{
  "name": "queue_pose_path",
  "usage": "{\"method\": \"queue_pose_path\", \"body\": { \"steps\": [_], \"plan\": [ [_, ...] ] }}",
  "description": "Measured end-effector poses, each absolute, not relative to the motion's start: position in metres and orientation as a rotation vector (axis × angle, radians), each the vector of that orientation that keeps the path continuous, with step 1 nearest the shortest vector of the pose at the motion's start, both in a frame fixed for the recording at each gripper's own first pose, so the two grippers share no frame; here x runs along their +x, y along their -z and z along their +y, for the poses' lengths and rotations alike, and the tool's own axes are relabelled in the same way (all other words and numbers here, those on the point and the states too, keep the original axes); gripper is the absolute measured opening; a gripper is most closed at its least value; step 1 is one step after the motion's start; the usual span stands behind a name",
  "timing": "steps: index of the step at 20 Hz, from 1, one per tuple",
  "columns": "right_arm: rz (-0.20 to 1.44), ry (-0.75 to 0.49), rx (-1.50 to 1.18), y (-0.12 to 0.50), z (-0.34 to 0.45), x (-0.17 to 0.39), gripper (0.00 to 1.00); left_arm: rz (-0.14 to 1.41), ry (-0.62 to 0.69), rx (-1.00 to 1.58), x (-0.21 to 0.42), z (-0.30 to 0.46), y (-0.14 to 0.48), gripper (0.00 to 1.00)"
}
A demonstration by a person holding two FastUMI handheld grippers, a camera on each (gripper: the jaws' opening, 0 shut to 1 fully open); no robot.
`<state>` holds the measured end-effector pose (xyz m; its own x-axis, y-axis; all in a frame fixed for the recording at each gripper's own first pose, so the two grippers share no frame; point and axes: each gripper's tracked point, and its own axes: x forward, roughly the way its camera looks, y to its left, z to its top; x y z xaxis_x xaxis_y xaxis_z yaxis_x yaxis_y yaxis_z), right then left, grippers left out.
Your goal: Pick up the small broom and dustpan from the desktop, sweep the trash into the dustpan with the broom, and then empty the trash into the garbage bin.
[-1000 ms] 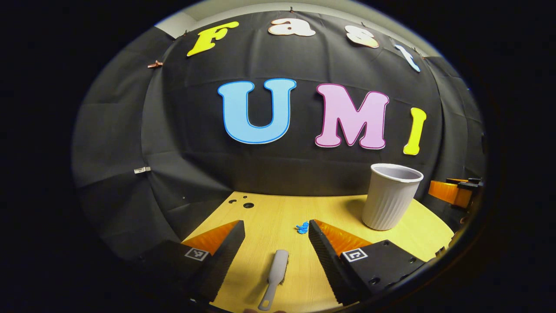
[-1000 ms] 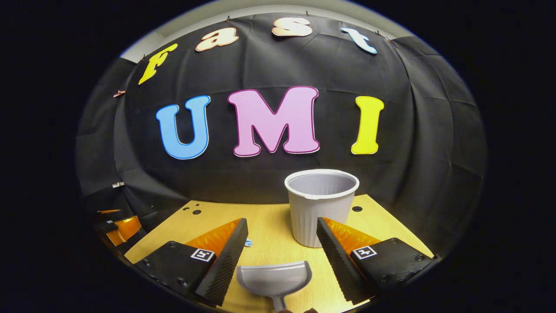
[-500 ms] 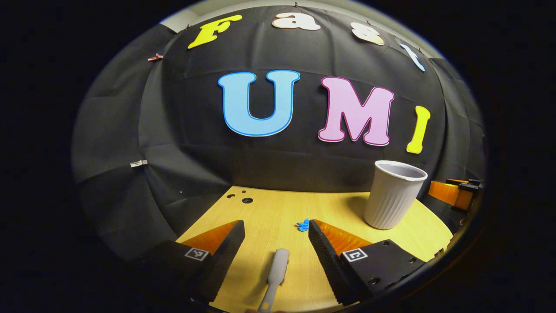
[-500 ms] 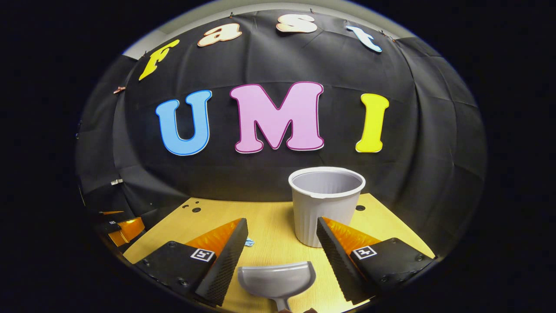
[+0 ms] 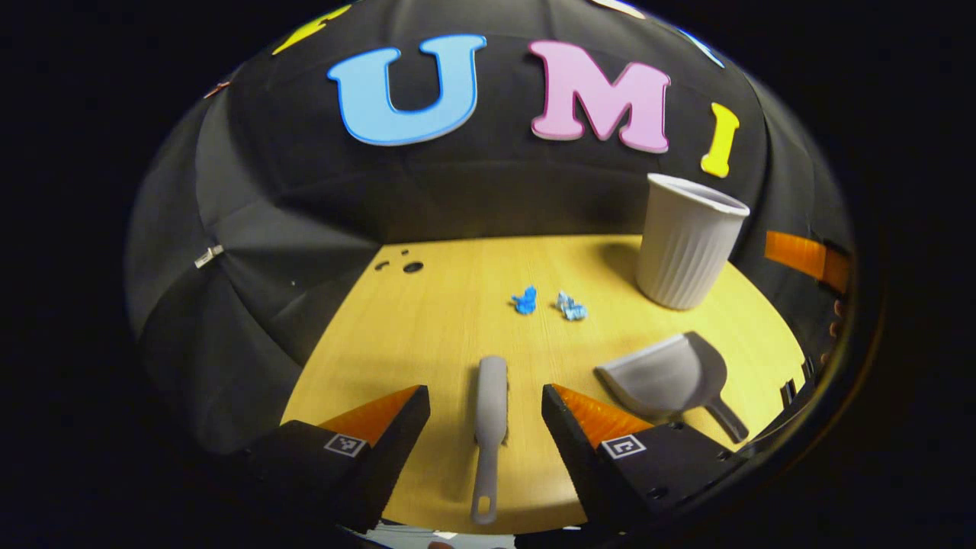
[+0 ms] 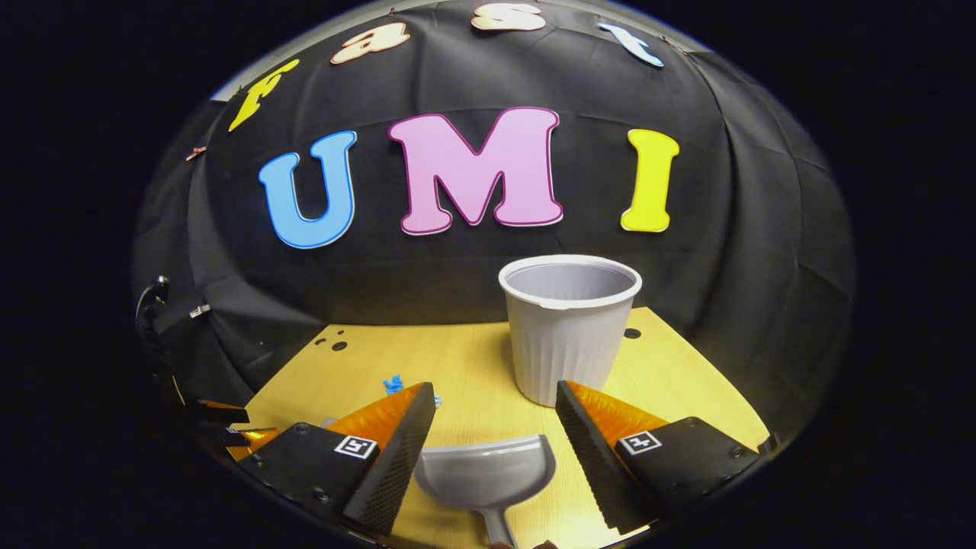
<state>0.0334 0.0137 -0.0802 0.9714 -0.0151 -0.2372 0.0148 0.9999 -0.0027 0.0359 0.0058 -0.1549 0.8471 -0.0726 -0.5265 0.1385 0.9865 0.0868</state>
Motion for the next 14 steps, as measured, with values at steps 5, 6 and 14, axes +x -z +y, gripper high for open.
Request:
{"method": "queue_pose_path", "body": {
  "steps": [5, 6, 14],
  "plan": [
    [0.306, 0.039, 0.013, 0.106, -0.001, 0.024, 0.99, 0.741, 0.122, 0.14, 0.027, 0.012, 0.211, 0.95],
    [0.317, 0.043, 0.011, 0.111, -0.002, 0.023, 0.99, 0.767, 0.122, 0.142, 0.026, 0.013, 0.219, 0.95],
    [0.41, 0.04, 0.017, 0.142, -0.013, 0.012, 0.99, 0.958, 0.112, 0.104, 0.04, 0.021, 0.271, 0.96]
  ]
}}
